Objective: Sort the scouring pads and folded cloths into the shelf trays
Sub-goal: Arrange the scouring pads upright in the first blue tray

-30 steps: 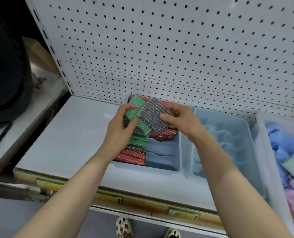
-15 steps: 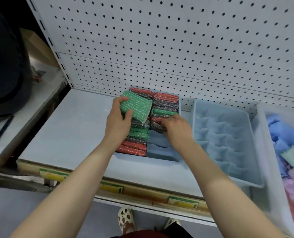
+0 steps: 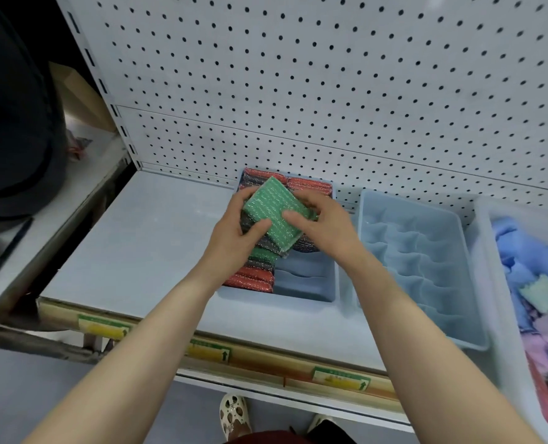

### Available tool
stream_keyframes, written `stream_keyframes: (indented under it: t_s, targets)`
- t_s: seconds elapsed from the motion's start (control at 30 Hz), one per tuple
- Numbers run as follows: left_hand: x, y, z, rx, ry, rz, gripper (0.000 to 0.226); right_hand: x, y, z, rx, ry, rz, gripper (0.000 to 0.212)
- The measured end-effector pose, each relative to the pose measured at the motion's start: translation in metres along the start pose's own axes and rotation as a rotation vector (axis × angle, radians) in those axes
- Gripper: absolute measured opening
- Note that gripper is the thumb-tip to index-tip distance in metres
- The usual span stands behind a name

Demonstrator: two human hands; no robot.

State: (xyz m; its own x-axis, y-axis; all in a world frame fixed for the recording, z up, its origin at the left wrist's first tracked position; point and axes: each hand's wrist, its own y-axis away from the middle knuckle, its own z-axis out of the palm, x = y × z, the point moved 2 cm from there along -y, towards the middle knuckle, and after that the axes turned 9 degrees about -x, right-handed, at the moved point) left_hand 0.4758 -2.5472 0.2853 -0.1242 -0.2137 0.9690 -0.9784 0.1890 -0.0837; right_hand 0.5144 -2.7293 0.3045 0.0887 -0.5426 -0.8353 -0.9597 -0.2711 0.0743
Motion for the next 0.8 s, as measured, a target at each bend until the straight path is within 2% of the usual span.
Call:
stream_keyframes:
  t_s: [0.13,0.2,0.3,0.43,0.5,0.57,0.67,0.73,0.8]
  targets:
    - [-0.001,0.005,0.0,-0.021,-0.034,-0.004,0.057,0.007,0.009,-0.008,-0.007,-0.215,0.071,0.029]
    - [0.0,0.007,-0.005,0.028,-0.066,0.01,0.06,0.015,0.018,-0.016,0.053,-0.22,0.063,0.024]
    - [-0.001,0.009,-0.015,0.168,-0.112,0.001,0.061,0.028,0.032,-0.027,0.109,0.192,0.046,0.028]
    - [-0.005,0.01,-0.022,0.237,-0.117,-0.06,0.059,0.03,0.035,-0.003,-0.071,0.797,-0.009,0.03]
    - [-0.006,0.012,-0.021,0.248,-0.123,-0.056,0.057,0.03,0.033,0.009,-0.033,0.931,-0.064,0.03]
    - [-0.006,0.015,-0.02,0.248,-0.13,-0.054,0.054,0.034,0.03,0.015,0.015,0.951,-0.041,0.029]
    - [-0.007,0.02,-0.019,0.226,-0.126,-0.066,0.051,0.042,0.029,0.025,-0.065,1.053,0.016,0.026]
    - [-0.007,0.022,-0.017,0.212,-0.108,-0.073,0.049,0.04,0.029,0.023,0.011,0.922,-0.007,0.031]
    - [-0.006,0.023,-0.013,0.197,-0.083,-0.066,0.048,0.03,0.032,0.018,0.165,0.516,-0.049,0.033]
